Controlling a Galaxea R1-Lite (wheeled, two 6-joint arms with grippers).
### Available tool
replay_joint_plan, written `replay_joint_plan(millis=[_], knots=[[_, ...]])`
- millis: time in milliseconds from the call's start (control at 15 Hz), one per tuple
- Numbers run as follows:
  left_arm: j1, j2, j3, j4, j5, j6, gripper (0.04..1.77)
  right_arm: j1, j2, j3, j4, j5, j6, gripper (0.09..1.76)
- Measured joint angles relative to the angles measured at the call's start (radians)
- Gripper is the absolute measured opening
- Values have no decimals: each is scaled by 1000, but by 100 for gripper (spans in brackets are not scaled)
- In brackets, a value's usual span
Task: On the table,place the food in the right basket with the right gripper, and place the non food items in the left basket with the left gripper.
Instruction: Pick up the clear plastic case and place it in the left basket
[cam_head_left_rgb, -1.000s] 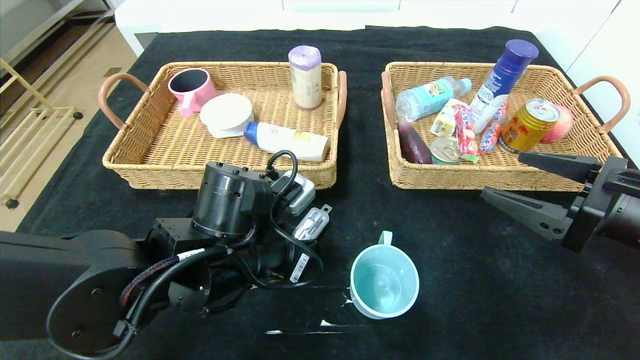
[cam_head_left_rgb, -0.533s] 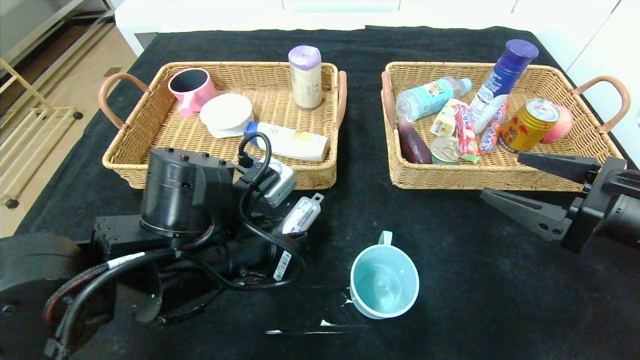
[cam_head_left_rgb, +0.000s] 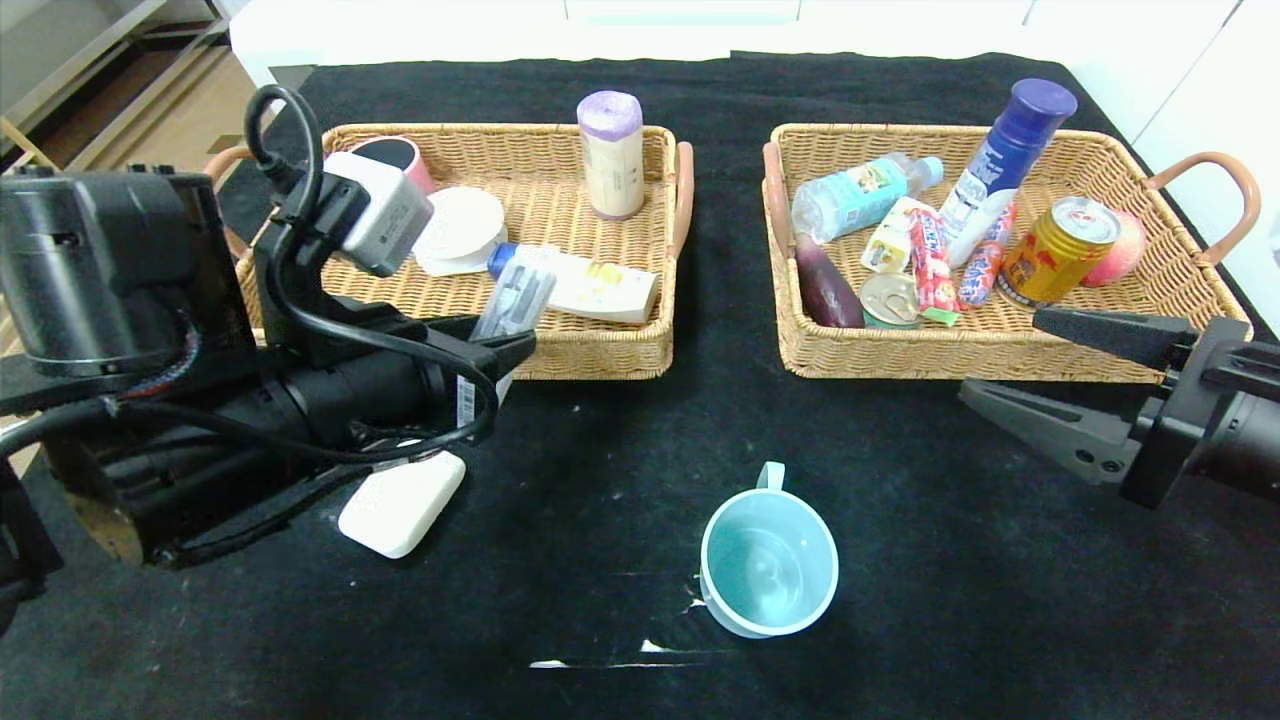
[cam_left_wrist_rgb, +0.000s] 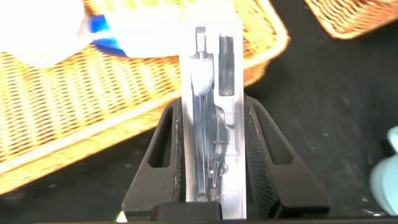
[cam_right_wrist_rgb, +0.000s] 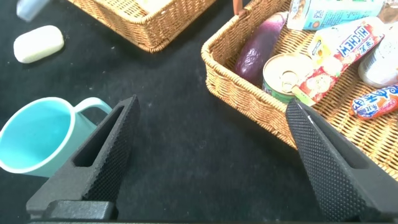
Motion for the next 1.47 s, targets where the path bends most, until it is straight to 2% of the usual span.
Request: replay_joint_plan(millis=[800,1200,1467], knots=[[188,50,-194,4,-7,-93,63,5,8,3,0,0,0,171],[208,148,-317,8,-30,-97,63,7,8,3,0,0,0,171],[208,197,-343,7,-64,-96,63,6,8,3,0,0,0,171]])
